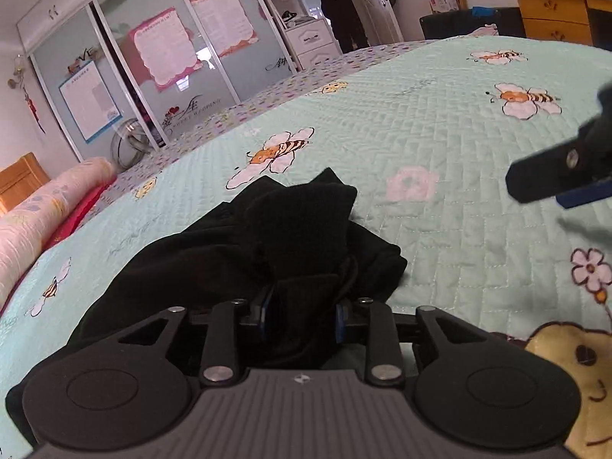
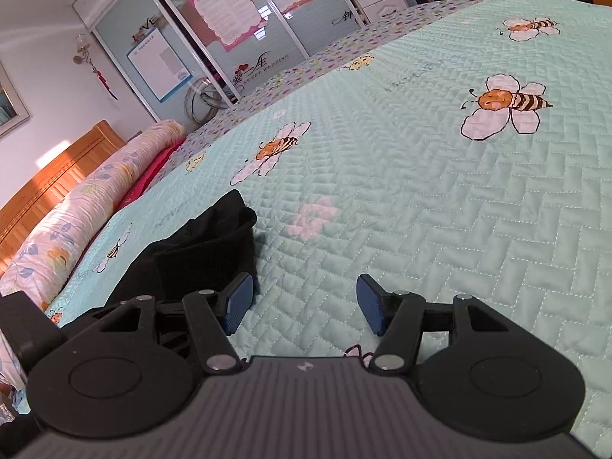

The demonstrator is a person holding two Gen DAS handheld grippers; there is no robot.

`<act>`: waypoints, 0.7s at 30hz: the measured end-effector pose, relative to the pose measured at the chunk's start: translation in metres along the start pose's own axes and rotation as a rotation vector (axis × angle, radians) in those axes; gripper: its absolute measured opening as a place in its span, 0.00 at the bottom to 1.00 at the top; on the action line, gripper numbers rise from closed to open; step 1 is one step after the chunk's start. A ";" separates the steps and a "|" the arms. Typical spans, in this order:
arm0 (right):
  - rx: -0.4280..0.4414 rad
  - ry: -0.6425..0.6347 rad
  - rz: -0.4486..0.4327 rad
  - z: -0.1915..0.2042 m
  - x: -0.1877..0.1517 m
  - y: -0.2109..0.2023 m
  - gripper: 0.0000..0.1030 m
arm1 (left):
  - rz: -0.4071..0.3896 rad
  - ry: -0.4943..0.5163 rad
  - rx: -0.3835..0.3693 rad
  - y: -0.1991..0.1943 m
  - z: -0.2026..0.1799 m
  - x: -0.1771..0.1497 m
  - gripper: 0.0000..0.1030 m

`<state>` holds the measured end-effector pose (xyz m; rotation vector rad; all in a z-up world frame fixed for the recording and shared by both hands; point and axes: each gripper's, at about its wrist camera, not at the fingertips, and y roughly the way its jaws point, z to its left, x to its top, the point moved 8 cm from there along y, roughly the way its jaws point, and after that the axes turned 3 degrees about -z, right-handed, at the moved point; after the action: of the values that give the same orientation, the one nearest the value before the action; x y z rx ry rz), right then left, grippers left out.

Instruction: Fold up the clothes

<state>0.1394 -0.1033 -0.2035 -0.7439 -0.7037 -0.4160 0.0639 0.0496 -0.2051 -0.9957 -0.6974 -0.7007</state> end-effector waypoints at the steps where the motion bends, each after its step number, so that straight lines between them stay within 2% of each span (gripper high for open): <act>1: -0.001 -0.001 0.001 0.000 0.000 0.000 0.59 | 0.002 -0.009 -0.007 -0.004 0.002 0.002 0.51; 2: 0.000 -0.004 -0.003 0.002 0.001 0.000 0.59 | 0.002 -0.011 -0.020 -0.009 0.002 0.002 0.57; 5: 0.019 -0.027 -0.041 0.012 0.010 -0.007 0.59 | -0.025 -0.003 -0.037 -0.035 0.002 0.001 0.58; 8: 0.060 -0.065 -0.083 0.029 0.021 -0.017 0.59 | -0.040 -0.024 -0.019 -0.059 0.015 -0.010 0.67; 12: 0.150 -0.116 -0.076 0.059 0.036 -0.015 0.59 | -0.035 -0.050 0.037 -0.079 0.040 -0.023 0.67; 16: 0.272 -0.077 0.046 0.093 0.064 0.028 0.59 | -0.033 -0.063 0.123 -0.083 0.068 -0.031 0.68; 21: 0.213 0.013 0.217 0.099 0.081 0.121 0.59 | 0.029 -0.051 0.129 -0.070 0.074 -0.047 0.68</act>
<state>0.2225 0.0426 -0.1509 -0.6080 -0.6364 -0.1450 -0.0326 0.0996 -0.1796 -0.9064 -0.7619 -0.5987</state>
